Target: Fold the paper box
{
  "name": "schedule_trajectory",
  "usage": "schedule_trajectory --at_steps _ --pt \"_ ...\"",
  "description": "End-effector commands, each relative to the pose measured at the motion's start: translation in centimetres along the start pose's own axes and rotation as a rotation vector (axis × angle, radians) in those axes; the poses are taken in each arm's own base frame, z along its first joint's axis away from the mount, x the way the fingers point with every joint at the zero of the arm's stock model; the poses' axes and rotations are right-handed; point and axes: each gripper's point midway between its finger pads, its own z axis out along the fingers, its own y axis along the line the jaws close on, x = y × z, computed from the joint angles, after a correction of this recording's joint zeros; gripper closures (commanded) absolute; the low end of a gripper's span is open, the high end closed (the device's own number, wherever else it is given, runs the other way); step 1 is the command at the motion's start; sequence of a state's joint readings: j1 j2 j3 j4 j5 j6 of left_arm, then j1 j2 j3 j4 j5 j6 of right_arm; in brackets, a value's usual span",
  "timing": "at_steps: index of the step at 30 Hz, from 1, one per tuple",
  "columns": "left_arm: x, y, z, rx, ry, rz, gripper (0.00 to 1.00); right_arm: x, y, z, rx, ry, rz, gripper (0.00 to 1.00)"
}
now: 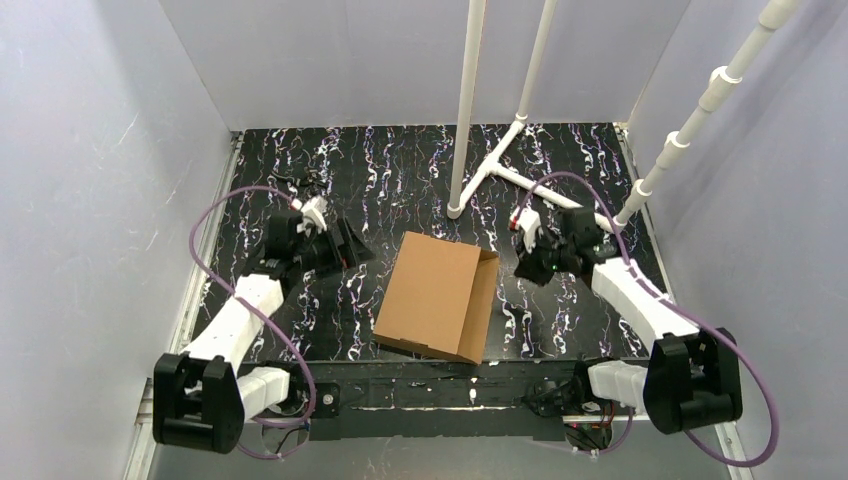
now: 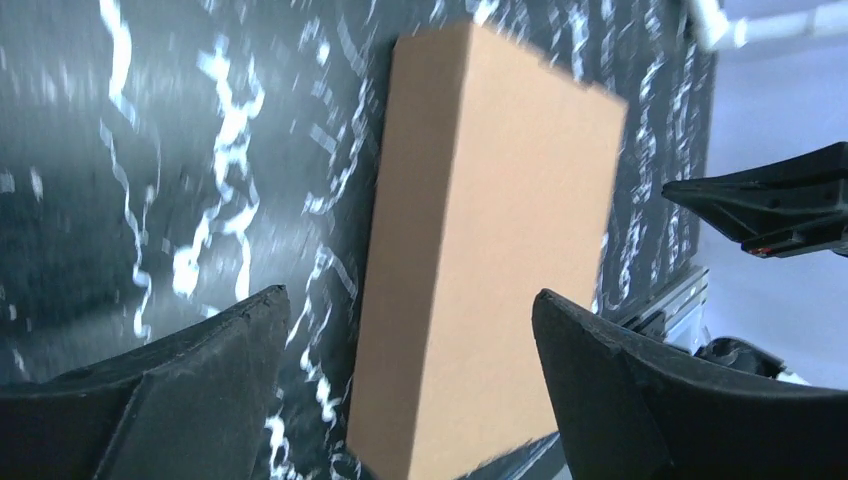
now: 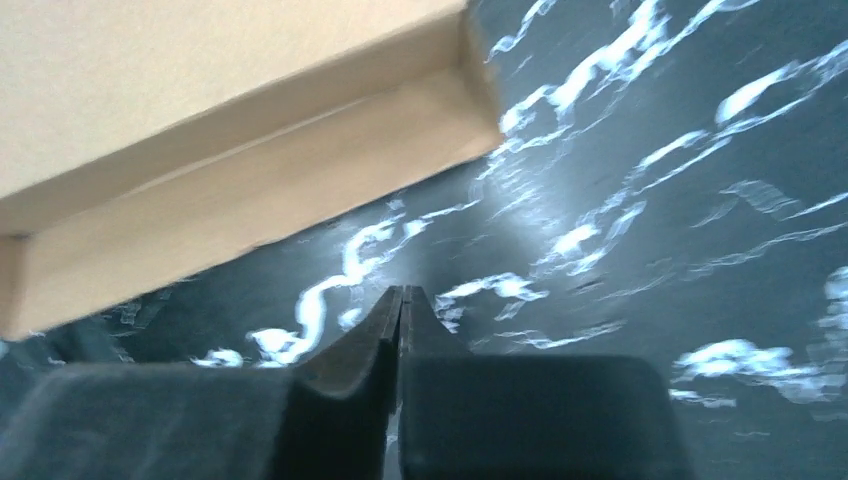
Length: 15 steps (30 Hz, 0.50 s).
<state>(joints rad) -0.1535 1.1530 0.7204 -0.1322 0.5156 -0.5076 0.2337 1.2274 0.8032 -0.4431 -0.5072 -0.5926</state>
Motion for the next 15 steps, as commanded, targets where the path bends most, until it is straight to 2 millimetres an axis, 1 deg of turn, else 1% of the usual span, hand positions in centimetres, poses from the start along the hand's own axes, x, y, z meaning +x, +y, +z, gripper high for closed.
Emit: schedule_trajectory --at_steps 1,2,4,6,8,11,12,14,15 --pt "4.5 2.4 -1.3 -0.080 0.041 -0.127 0.20 -0.6 0.3 0.7 0.075 -0.171 0.238 0.99" --pt "5.0 2.9 -1.2 -0.099 0.034 -0.154 0.33 -0.6 -0.7 0.5 0.138 -0.174 0.320 0.99" --pt "5.7 2.8 -1.2 -0.087 0.047 -0.197 0.58 0.3 -1.7 0.9 0.194 -0.151 0.434 0.99" --pt "6.0 3.2 -1.1 -0.119 0.056 -0.233 0.76 2.1 -1.7 2.0 0.201 -0.108 0.519 0.99" --pt "6.4 4.8 -1.1 -0.204 0.050 -0.259 0.84 3.0 -1.3 3.2 0.168 -0.087 0.579 0.99" --pt "6.5 6.3 -0.8 -0.293 0.046 -0.277 0.90 3.6 -0.8 5.0 0.094 -0.049 0.655 0.99" --pt "6.7 6.4 -0.4 -0.299 0.060 -0.274 0.90 3.7 -0.9 5.7 0.072 -0.041 0.677 0.99" --pt "7.7 5.8 1.0 -0.264 0.127 -0.265 0.91 3.7 -0.7 7.0 0.017 -0.015 0.715 0.99" --pt "8.4 5.2 1.8 -0.235 0.174 -0.255 0.91 3.0 -0.8 7.5 -0.003 -0.030 0.713 0.99"
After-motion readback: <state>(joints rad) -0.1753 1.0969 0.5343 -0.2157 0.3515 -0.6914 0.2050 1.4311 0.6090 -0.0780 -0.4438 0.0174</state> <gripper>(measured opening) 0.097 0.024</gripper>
